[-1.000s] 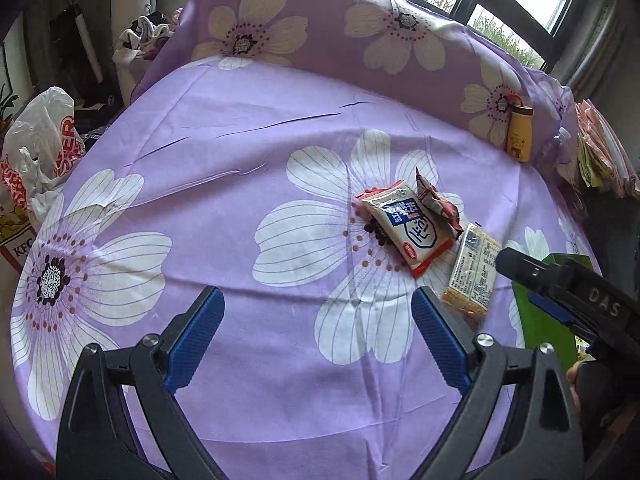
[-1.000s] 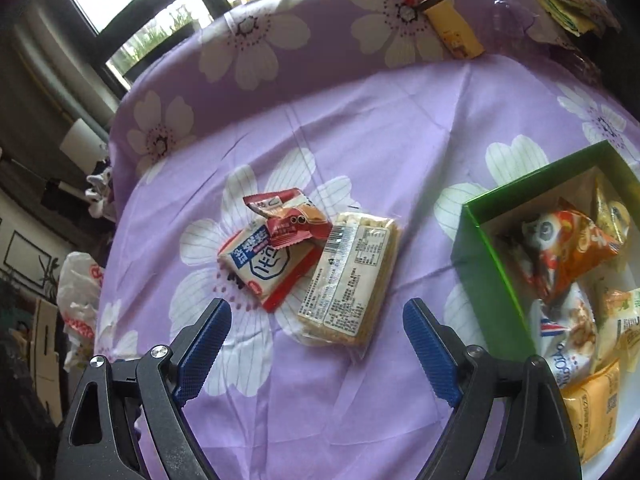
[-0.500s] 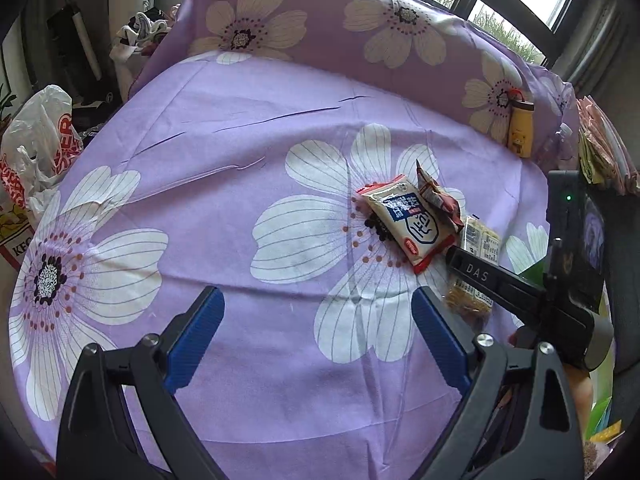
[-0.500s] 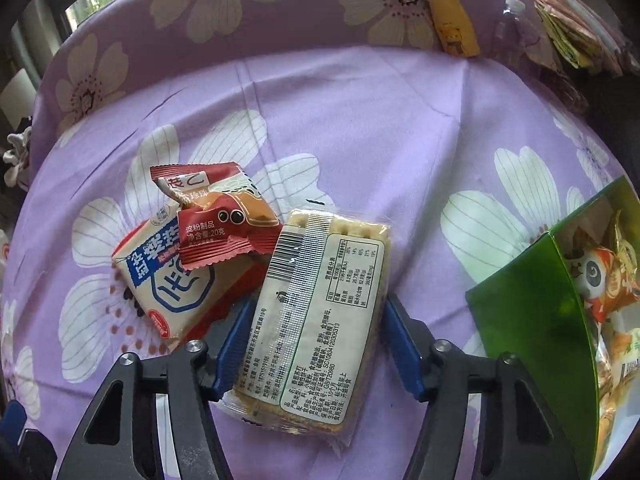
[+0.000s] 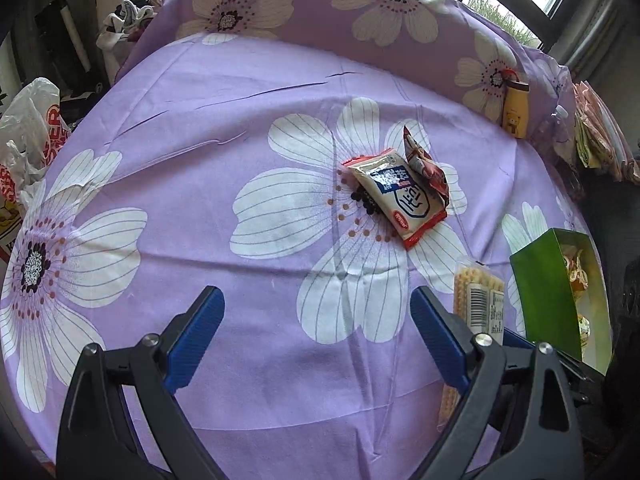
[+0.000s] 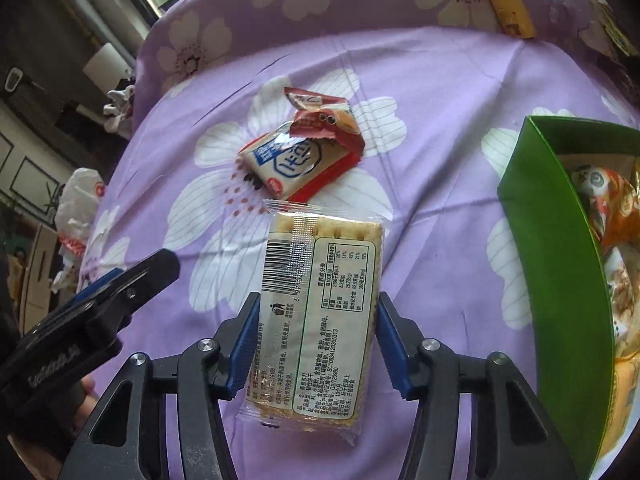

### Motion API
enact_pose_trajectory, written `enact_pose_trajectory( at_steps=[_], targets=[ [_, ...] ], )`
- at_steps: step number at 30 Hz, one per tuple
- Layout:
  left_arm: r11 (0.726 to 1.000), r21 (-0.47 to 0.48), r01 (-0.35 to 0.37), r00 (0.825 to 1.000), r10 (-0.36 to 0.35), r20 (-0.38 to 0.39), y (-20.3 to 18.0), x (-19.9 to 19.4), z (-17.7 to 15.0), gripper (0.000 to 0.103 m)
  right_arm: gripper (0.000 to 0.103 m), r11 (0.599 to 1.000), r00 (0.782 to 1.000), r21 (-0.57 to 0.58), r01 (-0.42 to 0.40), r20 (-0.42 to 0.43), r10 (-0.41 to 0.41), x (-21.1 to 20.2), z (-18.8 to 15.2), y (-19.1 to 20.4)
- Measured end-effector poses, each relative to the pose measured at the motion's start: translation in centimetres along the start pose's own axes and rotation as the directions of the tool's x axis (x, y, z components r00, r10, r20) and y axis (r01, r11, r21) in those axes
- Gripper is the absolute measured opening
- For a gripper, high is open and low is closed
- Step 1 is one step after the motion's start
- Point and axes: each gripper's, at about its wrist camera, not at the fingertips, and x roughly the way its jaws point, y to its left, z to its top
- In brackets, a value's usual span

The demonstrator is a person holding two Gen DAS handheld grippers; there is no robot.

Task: Organize snacks
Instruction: 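Grasp the clear-wrapped cracker bar with the right tool and lift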

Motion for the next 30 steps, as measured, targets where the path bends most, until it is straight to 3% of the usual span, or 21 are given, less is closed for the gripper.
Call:
enact_pose_trajectory(
  at_steps=[6, 9, 16, 18, 22, 24, 30],
  targets=[
    [1.000, 0.013, -0.006, 0.999, 0.007, -0.038, -0.6, 0.8, -0.7, 0.093, 0.057, 0.998, 0.998, 0.033, -0.044, -0.045, 0.045, 0.2, -0.8, -1.1],
    [1.000, 0.025, -0.006, 0.999, 0.007, -0.044, -1.0, 0.8, -1.1, 0.090, 0.057, 0.995, 0.997, 0.063, -0.071, -0.020, 0.072, -0.7, -0.9, -1.9],
    [0.997, 0.042, 0.067, 0.994, -0.064, -0.085, -2.9, 1.0, -2.4, 0.085, 0.058, 0.985, 0.993, 0.122, -0.118, 0.045, 0.113, -2.3, -0.8, -3.7],
    [0.992, 0.068, 0.103, 0.989, -0.095, -0.113, -4.0, 1.3, -3.1, 0.073, 0.058, 0.980, 0.990, 0.141, -0.140, 0.051, 0.134, -2.3, -0.8, -4.0],
    [0.981, 0.112, 0.160, 0.978, -0.142, -0.150, -5.9, 1.7, -4.5, 0.069, 0.058, 0.975, 0.988, 0.157, -0.156, 0.042, 0.152, -1.9, -0.8, -4.2],
    [0.978, 0.134, 0.157, 0.978, -0.135, -0.157, -6.6, 1.9, -5.0, 0.060, 0.058, 0.969, 0.984, 0.169, -0.178, 0.023, 0.177, -1.4, -0.9, -4.3],
    [0.972, 0.169, 0.161, 0.979, -0.137, -0.148, -7.5, 2.2, -5.5, 0.048, 0.058, 0.960, 0.975, 0.182, -0.213, -0.022, 0.220, 0.0, -1.2, -4.0]
  ],
)
